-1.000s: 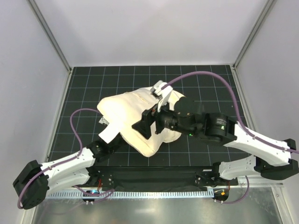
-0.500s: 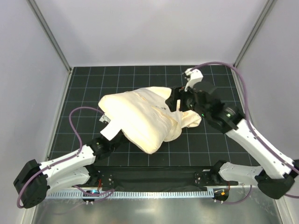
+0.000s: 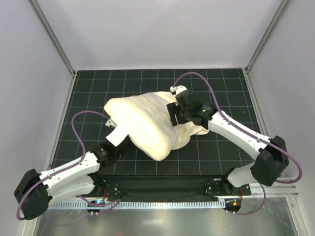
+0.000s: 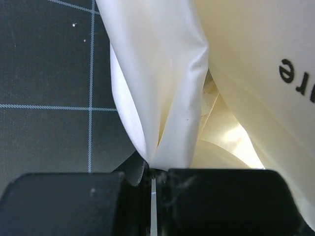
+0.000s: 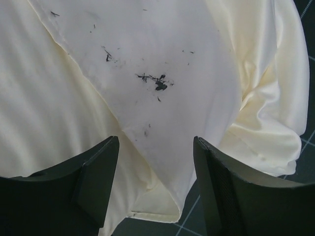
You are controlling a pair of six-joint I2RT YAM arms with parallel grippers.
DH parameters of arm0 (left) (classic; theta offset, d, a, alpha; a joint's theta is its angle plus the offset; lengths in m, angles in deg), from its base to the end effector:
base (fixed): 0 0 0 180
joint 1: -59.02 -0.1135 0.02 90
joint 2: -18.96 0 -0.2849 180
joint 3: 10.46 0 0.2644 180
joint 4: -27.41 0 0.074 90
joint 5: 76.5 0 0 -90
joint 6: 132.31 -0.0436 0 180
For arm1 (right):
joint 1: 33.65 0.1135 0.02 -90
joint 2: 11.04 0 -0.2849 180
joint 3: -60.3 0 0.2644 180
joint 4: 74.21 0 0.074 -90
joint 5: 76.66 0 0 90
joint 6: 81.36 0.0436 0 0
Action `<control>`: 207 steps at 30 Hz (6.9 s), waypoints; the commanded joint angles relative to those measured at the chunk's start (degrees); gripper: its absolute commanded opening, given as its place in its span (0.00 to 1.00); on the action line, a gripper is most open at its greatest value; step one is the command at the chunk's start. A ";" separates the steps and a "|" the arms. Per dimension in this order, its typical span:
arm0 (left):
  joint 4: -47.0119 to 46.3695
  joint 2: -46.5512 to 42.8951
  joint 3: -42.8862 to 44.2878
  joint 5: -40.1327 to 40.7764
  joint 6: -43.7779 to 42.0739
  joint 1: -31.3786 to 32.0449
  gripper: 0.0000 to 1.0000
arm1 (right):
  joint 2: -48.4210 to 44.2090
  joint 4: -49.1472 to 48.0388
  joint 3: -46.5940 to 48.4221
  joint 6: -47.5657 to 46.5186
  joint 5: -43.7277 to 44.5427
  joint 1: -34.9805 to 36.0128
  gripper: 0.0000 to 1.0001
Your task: Put the pillow into the pillowcase
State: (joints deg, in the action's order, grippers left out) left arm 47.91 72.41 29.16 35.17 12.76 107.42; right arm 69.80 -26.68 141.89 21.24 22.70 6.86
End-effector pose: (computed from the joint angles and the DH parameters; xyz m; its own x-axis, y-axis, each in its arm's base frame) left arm 0.1459 -0.1401 0.2146 -0.6182 -0.4513 -0.6436 -0.0250 0.8296 -0.5578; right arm 0.2473 0.2019 0.3130 -0.6620 -0.2825 -0.6942 -0.4220 0.9060 0.0337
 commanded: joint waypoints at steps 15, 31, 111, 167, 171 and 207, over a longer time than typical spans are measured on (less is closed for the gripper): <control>5.01 -0.80 6.19 3.99 -3.47 -0.06 0.00 | 11.98 -1.19 13.34 -2.67 11.12 0.18 0.04; 16.79 -2.65 33.05 10.58 -19.90 -0.06 0.00 | 5.03 7.22 37.31 -0.82 -3.21 -0.26 0.04; 4.33 19.35 65.24 -22.20 -12.44 -10.42 0.00 | -2.16 -18.33 54.62 34.45 -51.22 -48.27 0.04; 27.62 8.31 25.54 -20.04 -14.29 -29.76 1.00 | -12.89 -7.17 -7.37 17.72 -9.63 -26.78 0.90; 21.20 14.48 22.28 -27.46 -12.88 -31.61 1.00 | -15.62 -7.33 -14.14 18.95 -6.46 -34.52 0.92; 33.67 31.55 56.92 5.57 -18.34 -41.11 1.00 | 11.98 -4.53 18.64 19.13 -4.88 -44.38 0.91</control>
State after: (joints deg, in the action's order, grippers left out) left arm 79.62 107.39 86.49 34.93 -6.52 66.46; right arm 81.03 -33.98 158.52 42.00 19.18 -37.53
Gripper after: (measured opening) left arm 0.985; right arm 0.861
